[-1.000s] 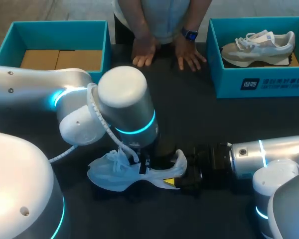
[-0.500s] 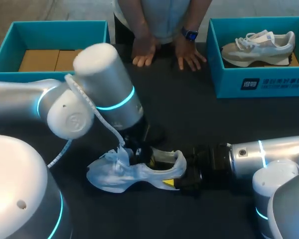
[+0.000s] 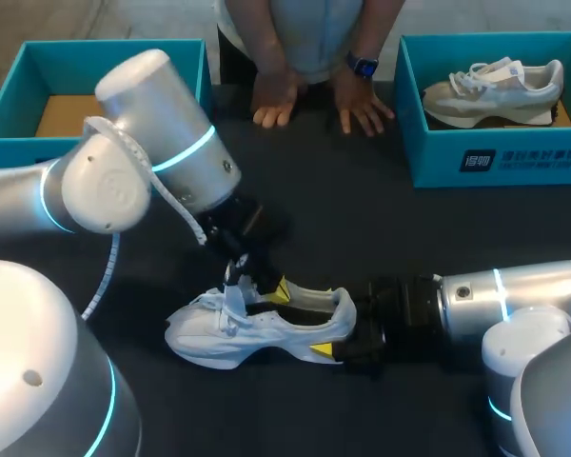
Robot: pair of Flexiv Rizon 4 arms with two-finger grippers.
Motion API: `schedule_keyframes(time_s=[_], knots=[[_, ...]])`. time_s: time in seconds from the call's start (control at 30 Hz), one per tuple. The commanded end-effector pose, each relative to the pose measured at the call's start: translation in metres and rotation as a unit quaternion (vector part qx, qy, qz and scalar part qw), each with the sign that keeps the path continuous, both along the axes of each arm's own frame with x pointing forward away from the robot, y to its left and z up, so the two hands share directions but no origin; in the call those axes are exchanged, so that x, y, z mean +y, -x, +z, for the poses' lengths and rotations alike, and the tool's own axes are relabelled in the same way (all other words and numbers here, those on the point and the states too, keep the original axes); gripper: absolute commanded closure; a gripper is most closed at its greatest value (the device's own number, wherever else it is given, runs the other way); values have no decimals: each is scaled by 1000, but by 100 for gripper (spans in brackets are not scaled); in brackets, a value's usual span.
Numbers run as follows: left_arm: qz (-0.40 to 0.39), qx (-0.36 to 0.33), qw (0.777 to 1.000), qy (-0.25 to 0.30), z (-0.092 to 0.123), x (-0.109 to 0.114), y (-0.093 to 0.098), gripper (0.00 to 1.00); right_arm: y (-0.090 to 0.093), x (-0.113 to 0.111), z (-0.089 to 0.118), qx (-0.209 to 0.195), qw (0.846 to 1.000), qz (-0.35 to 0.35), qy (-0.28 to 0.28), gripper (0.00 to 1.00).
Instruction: Take the shoe out of the shoebox, open the shoe tongue, remove and reinsert the insole, then place the shoe into the shoebox
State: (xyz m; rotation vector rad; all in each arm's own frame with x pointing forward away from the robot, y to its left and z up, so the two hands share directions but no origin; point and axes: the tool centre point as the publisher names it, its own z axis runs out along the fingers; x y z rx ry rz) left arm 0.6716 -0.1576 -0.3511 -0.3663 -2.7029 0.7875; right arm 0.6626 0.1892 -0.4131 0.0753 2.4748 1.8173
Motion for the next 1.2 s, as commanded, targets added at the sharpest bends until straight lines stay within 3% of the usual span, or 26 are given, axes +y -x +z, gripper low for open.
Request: schedule_keyframes(time_s=[0.03,0.2,0.57,0.83,1.13,1.2], knots=[[-4,17,1000,23,5,6,-3,100,3,1,0,0,1000,-1,2,100],[-17,18,1000,15,6,2,0,100,3,1,0,0,1000,-1,2,100],[-51,-48,992,-103,4,-4,19,100,3,1,0,0,1000,-1,2,100],[-55,-69,978,-187,-12,4,29,100,3,1,0,0,1000,-1,2,100],[-42,-68,972,-222,-27,14,30,100,3,1,0,0,1000,-1,2,100],[-36,-69,971,-227,-30,16,29,86,3,1,0,0,1000,-1,2,100]])
